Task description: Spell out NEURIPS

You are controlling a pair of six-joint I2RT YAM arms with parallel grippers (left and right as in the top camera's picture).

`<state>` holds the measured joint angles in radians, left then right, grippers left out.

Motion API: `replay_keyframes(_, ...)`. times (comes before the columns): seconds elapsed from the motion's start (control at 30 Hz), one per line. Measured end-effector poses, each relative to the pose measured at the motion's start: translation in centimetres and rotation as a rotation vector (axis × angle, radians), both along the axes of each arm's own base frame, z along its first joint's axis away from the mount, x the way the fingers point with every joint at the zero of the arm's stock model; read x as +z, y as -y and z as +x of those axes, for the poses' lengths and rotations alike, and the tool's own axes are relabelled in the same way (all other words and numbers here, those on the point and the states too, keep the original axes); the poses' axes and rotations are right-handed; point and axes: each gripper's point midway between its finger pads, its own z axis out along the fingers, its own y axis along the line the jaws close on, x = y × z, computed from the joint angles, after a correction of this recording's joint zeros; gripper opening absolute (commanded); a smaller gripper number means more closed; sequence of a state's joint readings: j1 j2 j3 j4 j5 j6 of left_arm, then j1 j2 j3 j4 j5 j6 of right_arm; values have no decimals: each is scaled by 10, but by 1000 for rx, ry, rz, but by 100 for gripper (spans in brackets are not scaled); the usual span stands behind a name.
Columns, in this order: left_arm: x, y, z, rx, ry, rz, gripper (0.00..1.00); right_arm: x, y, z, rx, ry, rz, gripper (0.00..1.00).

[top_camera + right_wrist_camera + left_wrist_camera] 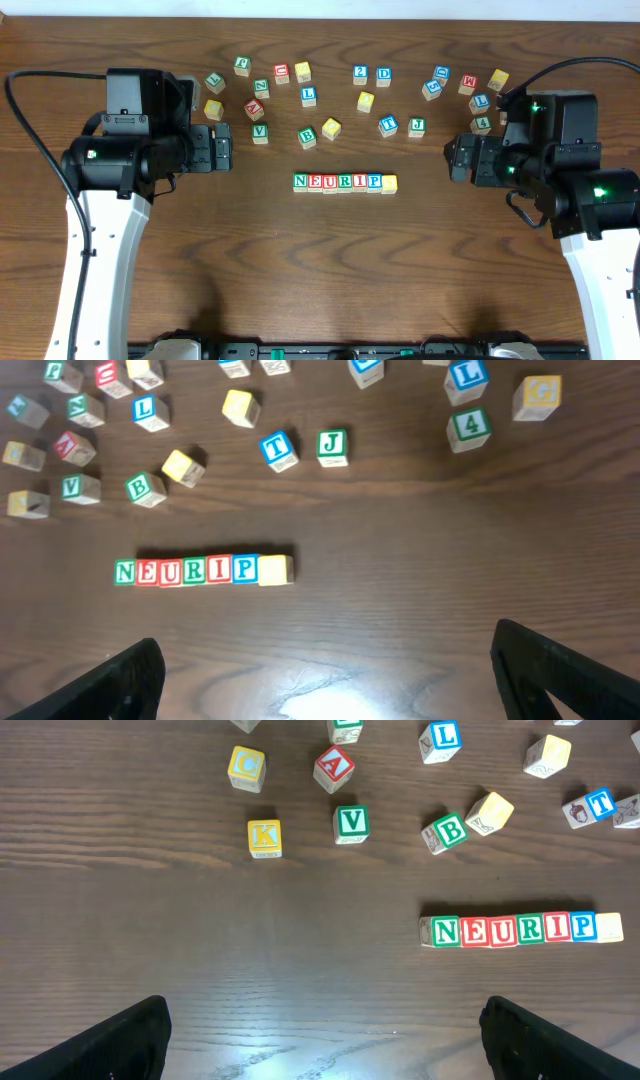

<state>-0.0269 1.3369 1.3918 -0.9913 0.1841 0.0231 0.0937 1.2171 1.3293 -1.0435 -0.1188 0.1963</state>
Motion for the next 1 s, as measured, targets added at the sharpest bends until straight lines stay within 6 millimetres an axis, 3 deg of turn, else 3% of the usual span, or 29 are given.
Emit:
replay_keyframes(0.3, 0, 0, 0, 0, 0, 0, 98, 19, 6, 25, -12, 137, -42, 99)
replay_keyframes(0.47, 0, 0, 0, 0, 0, 0, 98, 28, 8, 40, -12, 325, -55, 99)
replay_keyframes(0.67, 0, 0, 0, 0, 1, 0, 98, 18, 15, 16, -35, 584, -55, 99)
replay_keyframes(1.0, 0, 0, 0, 1, 1, 0, 98, -54, 33, -46, -91, 794, -54, 99)
